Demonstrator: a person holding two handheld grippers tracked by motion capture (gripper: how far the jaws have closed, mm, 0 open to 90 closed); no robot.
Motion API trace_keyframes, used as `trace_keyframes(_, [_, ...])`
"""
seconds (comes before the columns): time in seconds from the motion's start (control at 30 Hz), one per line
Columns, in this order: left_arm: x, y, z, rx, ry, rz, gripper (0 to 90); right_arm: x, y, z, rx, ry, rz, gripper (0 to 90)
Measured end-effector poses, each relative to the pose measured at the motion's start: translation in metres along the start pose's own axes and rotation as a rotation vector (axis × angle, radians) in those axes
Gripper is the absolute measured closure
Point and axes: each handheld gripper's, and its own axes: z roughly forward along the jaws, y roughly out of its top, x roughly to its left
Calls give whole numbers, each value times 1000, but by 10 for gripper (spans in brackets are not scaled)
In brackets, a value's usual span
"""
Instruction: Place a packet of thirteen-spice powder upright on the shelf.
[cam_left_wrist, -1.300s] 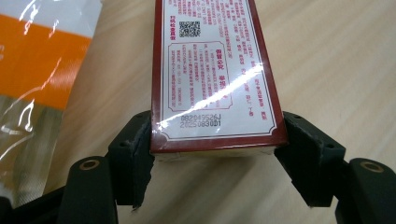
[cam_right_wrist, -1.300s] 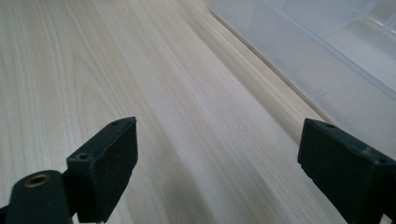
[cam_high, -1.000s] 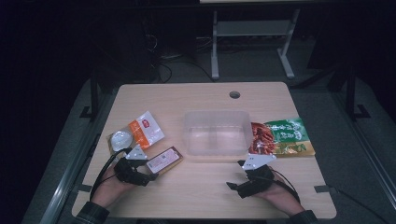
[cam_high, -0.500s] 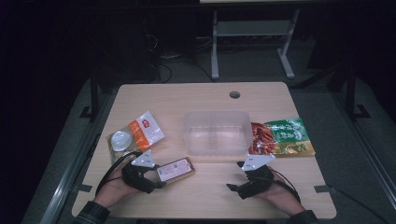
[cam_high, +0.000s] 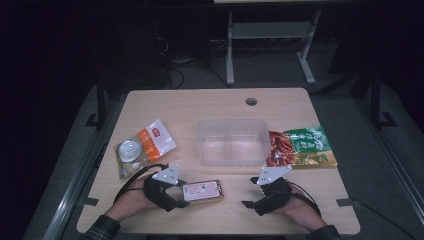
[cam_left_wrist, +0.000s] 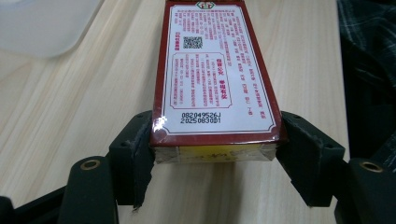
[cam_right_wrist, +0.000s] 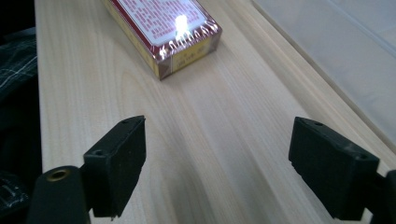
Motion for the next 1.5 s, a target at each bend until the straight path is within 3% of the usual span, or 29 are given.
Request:
trace_keyframes(0.23, [0,11,5,-6,-55,57,320,-2,8,2,19,82,-16,400])
trace_keyframes(0.33, [1,16,8,-2,-75,81,320,-4,13,4,19,107,-69,545])
trace_keyframes(0.4, [1,18,11,1,-89,86,320,-3,14,4,4,128,-62,627])
trace_keyframes(0.6, [0,25,15,10,-104,122,320,-5,19,12,32,175,-129,852])
trace_keyframes(0.63, [0,26,16,8,-109,122,320,-3,20,13,34,182,-121,877])
trace_keyframes(0.67, [1,27,16,8,-108,130,320,-3,21,16,37,184,-143,893])
trace_keyframes(0.97, [-1,29,16,-8,-110,135,319,1,22,24,60,198,-147,898])
trace_keyframes(1.5, [-4,39,5,-121,-86,161,317,-1,20,28,77,202,-135,898])
